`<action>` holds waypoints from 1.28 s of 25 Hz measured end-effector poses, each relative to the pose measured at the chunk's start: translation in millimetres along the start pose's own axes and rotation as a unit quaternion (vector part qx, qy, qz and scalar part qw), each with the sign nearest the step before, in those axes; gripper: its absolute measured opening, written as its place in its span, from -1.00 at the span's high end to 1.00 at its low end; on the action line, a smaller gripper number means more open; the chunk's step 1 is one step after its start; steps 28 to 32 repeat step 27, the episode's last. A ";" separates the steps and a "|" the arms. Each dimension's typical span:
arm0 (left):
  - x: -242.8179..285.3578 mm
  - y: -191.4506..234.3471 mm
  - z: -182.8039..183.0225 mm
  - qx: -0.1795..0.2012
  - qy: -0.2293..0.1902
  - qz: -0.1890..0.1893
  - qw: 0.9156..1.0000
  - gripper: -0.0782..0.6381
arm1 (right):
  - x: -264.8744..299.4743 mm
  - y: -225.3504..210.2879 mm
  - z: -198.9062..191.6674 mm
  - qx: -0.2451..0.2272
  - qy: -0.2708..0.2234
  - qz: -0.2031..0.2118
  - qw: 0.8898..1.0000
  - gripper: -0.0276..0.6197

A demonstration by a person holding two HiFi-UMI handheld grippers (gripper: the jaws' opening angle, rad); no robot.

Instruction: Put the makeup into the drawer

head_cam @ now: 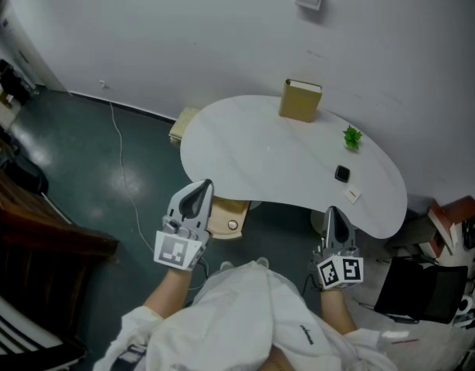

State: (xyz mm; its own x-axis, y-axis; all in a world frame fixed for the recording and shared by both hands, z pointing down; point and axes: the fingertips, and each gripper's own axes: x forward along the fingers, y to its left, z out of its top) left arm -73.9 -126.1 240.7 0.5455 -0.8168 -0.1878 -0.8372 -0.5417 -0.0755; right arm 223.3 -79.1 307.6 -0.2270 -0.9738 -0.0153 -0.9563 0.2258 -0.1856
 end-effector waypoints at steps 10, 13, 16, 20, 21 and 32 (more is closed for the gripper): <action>1.1 -0.5 -1.1 -0.002 0.001 -0.001 1.000 0.71 | 2.0 1.2 -3.6 -0.005 0.011 -0.003 1.000 0.86; 1.3 -0.1 -2.0 -0.004 0.003 -0.001 1.000 0.71 | 2.9 2.6 -3.8 -0.007 0.012 0.001 1.000 0.86; 0.5 -0.7 -4.2 -0.005 0.007 -0.003 1.000 0.71 | 3.5 4.4 -4.1 -0.007 0.012 0.003 1.000 0.86; 0.6 -1.1 -8.3 -0.005 0.009 -0.007 1.000 0.71 | 5.5 7.1 -5.5 -0.007 0.015 0.004 1.000 0.86; 0.8 -1.1 -9.1 -0.004 0.010 -0.008 1.000 0.71 | 6.2 7.5 -5.9 -0.007 0.016 0.004 1.000 0.86; 2.0 0.5 -12.2 0.000 0.012 -0.014 1.000 0.71 | 8.9 12.2 -6.7 -0.010 0.017 0.008 1.000 0.86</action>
